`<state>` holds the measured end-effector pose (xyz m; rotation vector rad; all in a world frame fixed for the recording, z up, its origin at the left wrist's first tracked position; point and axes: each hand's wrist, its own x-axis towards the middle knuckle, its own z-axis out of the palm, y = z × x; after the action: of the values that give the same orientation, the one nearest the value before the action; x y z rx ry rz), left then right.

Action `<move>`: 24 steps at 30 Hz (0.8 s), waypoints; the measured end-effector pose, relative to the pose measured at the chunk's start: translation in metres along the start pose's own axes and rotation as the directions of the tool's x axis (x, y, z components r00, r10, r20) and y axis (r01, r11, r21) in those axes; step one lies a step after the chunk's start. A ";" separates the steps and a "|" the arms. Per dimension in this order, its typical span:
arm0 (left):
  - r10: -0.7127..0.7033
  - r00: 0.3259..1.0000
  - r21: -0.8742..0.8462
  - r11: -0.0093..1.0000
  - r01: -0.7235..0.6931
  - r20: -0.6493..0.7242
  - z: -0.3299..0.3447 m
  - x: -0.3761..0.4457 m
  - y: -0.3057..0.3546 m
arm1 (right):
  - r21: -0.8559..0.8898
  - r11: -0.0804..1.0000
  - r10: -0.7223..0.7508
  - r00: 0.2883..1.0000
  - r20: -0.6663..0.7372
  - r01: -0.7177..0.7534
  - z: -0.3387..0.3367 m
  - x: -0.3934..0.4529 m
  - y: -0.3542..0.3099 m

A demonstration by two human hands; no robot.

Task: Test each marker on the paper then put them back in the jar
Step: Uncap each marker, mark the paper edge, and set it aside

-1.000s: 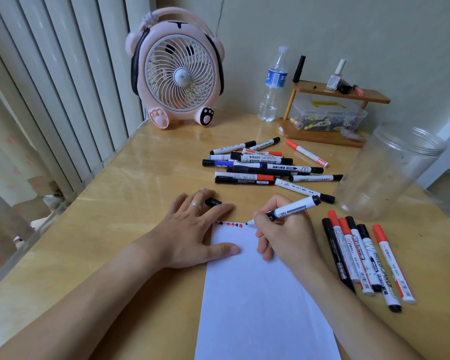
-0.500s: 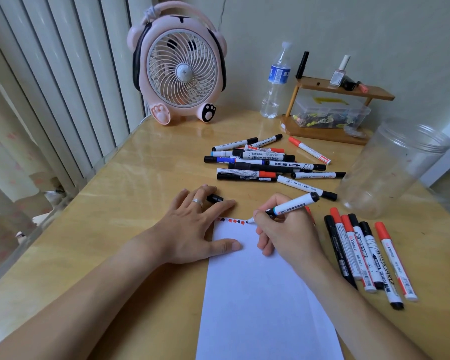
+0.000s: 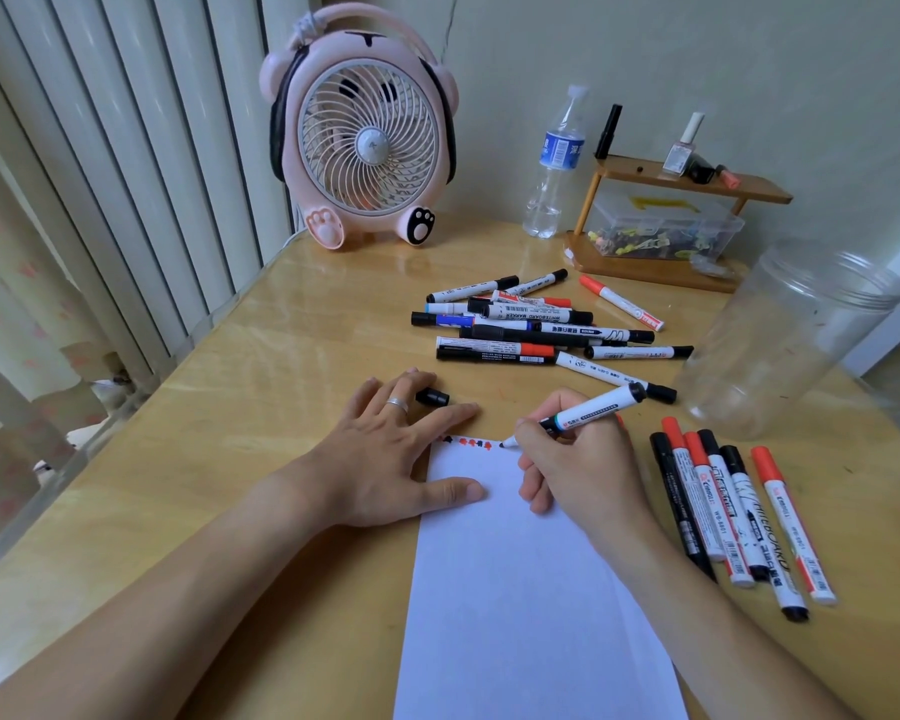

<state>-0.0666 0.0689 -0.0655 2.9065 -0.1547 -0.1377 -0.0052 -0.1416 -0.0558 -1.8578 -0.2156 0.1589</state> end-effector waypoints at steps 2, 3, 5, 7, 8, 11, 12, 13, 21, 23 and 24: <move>0.000 1.000 0.001 1.000 0.000 0.000 -0.001 0.000 0.001 | 0.003 1.000 -0.007 1.000 0.009 0.007 0.000 -0.001 0.000; -0.001 1.000 0.001 1.000 0.001 0.000 -0.001 0.000 0.001 | 0.001 1.000 -0.014 1.000 0.016 0.014 0.000 -0.001 0.000; -0.002 1.000 -0.001 1.000 0.002 0.002 -0.001 0.000 0.002 | 0.000 1.000 -0.021 0.999 0.034 0.021 0.000 -0.002 -0.002; 0.001 1.000 -0.001 1.000 -0.001 0.000 -0.001 0.000 0.001 | 0.004 1.000 -0.020 0.999 0.046 0.019 0.000 -0.002 -0.003; 0.004 1.000 -0.001 1.000 -0.004 -0.006 0.000 0.000 0.000 | 0.003 1.000 -0.020 0.999 0.046 0.020 0.000 -0.002 -0.003; 0.008 1.000 -0.012 1.000 -0.008 -0.019 0.000 0.000 0.000 | 0.009 1.000 -0.022 0.999 0.035 0.021 0.000 -0.002 -0.002; 0.012 1.000 -0.022 1.000 -0.012 -0.027 0.000 0.000 0.000 | 0.010 1.000 -0.022 0.999 0.032 0.021 0.000 -0.001 -0.002; 0.014 0.999 -0.037 0.999 -0.016 -0.041 0.001 0.000 -0.001 | 0.007 1.000 -0.020 0.999 0.032 0.020 0.000 -0.001 -0.002; -0.027 0.942 -0.170 0.985 -0.032 -0.336 0.003 0.007 -0.008 | 0.056 0.998 0.010 0.998 0.056 -0.014 -0.003 -0.002 -0.002; -0.024 0.901 -0.175 0.983 -0.058 -0.432 0.004 0.010 -0.011 | 0.086 0.996 0.009 0.997 0.071 -0.015 -0.004 -0.001 -0.002; -0.043 0.877 -0.209 0.976 -0.067 -0.479 0.002 0.010 -0.011 | 0.097 0.995 0.007 0.996 0.086 -0.015 -0.005 -0.001 -0.002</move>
<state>-0.0557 0.0777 -0.0708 2.6178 -0.0651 0.5379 -0.0055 -0.1463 -0.0522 -1.7566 -0.2524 0.2523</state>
